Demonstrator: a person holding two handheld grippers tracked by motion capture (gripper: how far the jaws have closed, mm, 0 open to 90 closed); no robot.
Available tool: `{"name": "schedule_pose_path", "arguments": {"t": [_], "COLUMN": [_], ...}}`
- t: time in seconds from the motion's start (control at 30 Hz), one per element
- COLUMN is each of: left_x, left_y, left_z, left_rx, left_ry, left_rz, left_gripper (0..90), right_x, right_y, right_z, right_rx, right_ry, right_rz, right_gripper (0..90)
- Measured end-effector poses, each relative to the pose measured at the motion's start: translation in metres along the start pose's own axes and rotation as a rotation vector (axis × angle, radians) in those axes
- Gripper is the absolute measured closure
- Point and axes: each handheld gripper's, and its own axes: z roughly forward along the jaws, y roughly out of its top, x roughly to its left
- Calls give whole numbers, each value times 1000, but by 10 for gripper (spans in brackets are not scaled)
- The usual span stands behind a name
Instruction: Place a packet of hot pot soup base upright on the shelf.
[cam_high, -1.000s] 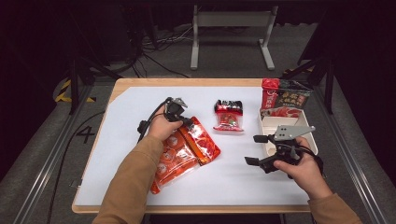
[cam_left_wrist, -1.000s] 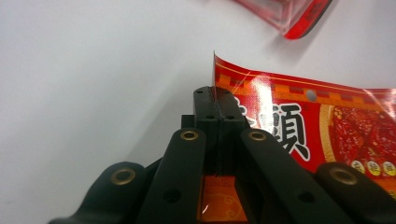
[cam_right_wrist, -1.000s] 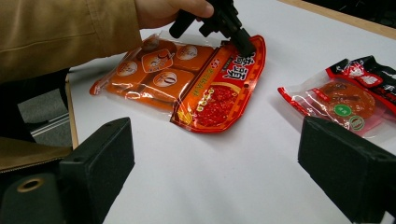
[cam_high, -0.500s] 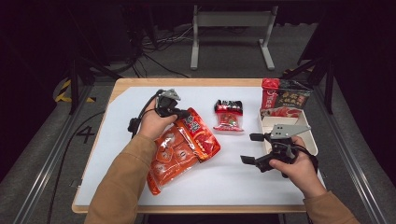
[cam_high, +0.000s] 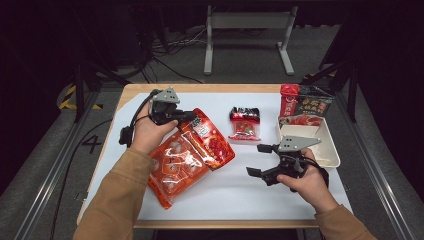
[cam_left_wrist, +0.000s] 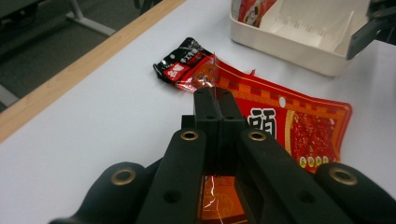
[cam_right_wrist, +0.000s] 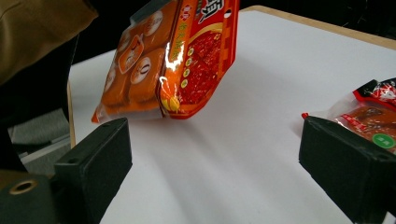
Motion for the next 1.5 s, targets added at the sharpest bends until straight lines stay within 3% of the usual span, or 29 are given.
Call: {"name": "schedule_pose_path", "arguments": {"t": [0.03, 0.1, 0.37, 0.7, 1.3, 1.4, 1.47, 1.5], "left_x": [0, -5, -17, -31, -46, -49, -50, -50], "left_y": [0, 2, 4, 9, 14, 14, 15, 15], "left_z": [0, -8, -34, -54, -61, -62, -63, -63], "left_rx": [0, -10, -60, -92, -124, -135, -137, -137], "left_ry": [0, 8, 7, -5, -43, -51, -49, -50], "left_rz": [0, 5, 24, 45, 89, 90, 95, 97], "left_gripper": [900, 900, 900, 900, 900, 900, 900, 900], "right_x": [0, 2, 12, 17, 28, 32, 33, 34], "right_y": [0, -1, -1, 0, 13, 14, 12, 11], "right_z": [0, 6, 23, 40, 76, 86, 92, 95], "right_rx": [0, -32, -44, -66, -113, -118, -128, -131], "right_ry": [0, 4, -20, -9, 67, 106, 122, 140], "right_rz": [0, 49, 17, 30, 31, 23, 15, 35], "right_gripper": [99, 82, 125, 218, 337, 348, 439, 423]}}
